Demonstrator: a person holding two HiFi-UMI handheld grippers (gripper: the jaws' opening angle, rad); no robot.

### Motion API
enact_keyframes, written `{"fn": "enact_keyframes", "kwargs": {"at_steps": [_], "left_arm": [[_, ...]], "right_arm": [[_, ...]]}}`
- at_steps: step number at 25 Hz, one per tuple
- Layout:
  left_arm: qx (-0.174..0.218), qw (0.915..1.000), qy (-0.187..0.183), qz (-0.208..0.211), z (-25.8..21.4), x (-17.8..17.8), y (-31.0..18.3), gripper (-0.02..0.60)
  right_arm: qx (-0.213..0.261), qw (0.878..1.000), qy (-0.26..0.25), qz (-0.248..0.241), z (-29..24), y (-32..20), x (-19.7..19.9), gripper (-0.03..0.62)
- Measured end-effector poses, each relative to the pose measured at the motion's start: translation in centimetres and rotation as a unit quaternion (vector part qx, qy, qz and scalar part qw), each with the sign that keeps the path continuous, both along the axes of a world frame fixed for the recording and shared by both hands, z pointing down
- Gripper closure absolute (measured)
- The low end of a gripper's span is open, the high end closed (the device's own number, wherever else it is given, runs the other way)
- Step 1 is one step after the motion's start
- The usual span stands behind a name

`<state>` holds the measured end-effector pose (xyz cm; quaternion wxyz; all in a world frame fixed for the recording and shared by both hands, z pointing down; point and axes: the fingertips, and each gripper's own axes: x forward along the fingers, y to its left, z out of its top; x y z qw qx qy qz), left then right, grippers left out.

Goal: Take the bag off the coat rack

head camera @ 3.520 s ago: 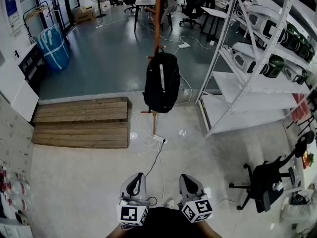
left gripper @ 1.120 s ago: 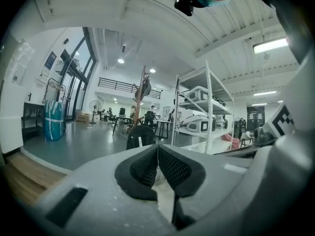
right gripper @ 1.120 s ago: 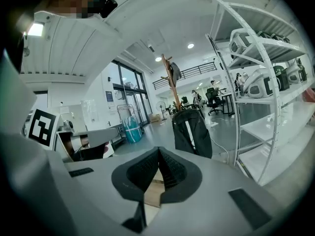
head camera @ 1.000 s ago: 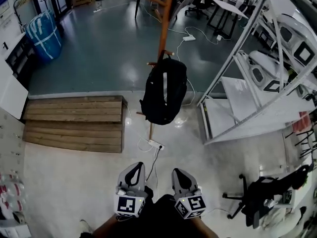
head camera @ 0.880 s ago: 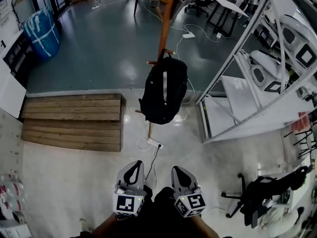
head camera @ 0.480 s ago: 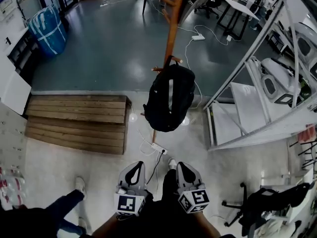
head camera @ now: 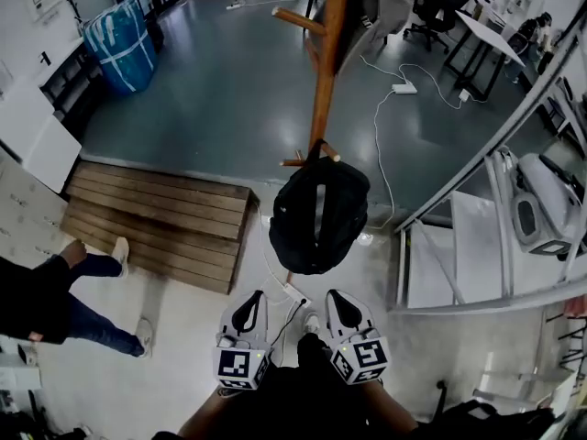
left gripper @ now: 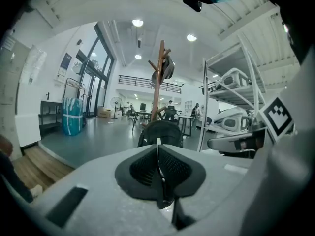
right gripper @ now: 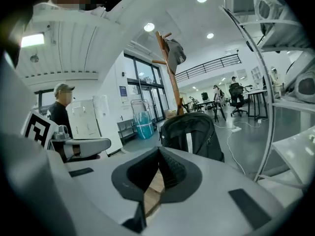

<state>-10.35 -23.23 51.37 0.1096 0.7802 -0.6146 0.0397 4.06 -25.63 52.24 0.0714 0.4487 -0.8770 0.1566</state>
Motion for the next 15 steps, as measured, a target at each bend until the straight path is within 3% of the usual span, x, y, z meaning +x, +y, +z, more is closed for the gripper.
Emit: {"fn": "enact_keyframes", "kwargs": {"at_steps": [8,15], "left_arm": [[0.009,0.9995,-0.007,-0.03,0.9,2.7,-6.2,0.563],[-0.01,0.9998,-0.016,-0.008,2.5,3.9,-11.0,0.56]], "right_arm": [[-0.004,1.0,-0.001,-0.006,1.2,-7.4,4.7,0.582],[-0.016,1.0,0.007,-0.016,2.7,-13.0,6.6,0.579]]}}
